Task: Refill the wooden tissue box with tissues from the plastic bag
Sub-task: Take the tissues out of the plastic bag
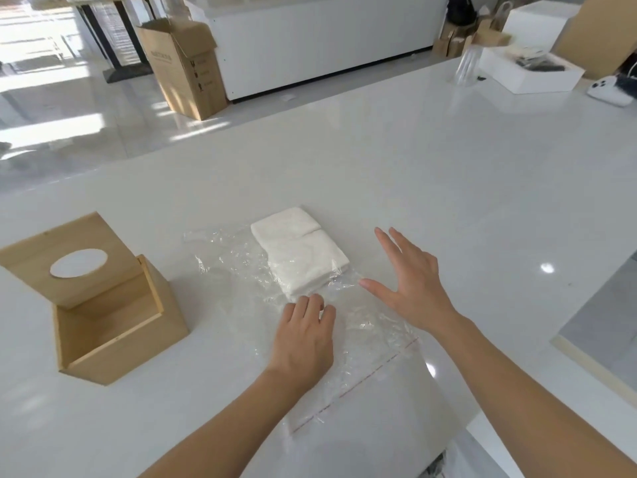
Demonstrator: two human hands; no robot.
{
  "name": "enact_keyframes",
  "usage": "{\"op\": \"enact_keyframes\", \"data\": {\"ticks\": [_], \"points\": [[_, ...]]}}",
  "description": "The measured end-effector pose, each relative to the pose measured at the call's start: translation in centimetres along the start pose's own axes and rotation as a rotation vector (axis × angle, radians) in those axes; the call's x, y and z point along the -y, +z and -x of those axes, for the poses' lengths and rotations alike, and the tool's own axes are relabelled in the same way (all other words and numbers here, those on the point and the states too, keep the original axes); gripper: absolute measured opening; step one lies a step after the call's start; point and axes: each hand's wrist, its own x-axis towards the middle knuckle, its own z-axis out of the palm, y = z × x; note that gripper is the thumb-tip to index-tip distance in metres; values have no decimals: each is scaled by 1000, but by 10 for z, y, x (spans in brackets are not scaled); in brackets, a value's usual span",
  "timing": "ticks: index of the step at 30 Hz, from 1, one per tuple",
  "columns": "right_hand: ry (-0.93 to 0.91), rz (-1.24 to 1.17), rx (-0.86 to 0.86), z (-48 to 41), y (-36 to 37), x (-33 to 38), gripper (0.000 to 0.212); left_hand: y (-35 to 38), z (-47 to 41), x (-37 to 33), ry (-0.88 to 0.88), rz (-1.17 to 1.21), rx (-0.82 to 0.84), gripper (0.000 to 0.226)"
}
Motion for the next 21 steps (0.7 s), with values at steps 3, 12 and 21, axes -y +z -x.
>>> {"op": "enact_keyframes", "data": {"ticks": [3,12,21], "points": [[-7,-32,-12,-3,-5,1,76,-9,-14,3,-68,124,25,10],[-185,-235,-268,17,-13,27,38,-27,-65,10,-325,452,3,11],[-268,-200,-3,42,24,32,14,-46,-70,-5,-306,403,-139,13]]}}
